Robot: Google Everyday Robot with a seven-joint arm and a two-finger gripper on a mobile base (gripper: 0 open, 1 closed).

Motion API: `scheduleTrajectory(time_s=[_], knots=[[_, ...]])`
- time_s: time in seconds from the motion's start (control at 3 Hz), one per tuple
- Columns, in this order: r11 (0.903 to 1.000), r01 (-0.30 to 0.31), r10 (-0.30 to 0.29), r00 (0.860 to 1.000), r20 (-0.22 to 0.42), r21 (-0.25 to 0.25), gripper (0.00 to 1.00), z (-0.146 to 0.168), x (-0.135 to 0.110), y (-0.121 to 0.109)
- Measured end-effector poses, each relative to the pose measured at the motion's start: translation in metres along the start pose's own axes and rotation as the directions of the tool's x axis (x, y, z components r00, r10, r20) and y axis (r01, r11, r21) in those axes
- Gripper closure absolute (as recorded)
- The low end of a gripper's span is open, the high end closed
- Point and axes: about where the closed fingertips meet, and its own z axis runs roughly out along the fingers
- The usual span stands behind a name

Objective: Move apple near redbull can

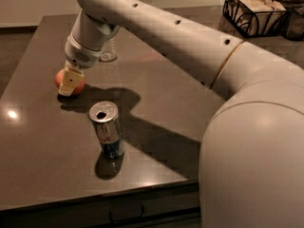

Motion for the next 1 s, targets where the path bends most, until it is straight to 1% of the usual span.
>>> scheduleTrajectory(time_s=[0.33, 0.67, 1.0], knots=[[1.0, 0.0, 0.0, 1.0, 0.025, 0.009, 0.88, -0.022, 0.011, -0.004], [0.9997, 0.024, -0.024, 0.997, 0.071, -0.003, 1.0, -0.049, 0.03, -0.004], [0.9964, 0.084, -0.081, 0.989, 0.123, -0.016, 1.0, -0.078, 0.056, 0.005]])
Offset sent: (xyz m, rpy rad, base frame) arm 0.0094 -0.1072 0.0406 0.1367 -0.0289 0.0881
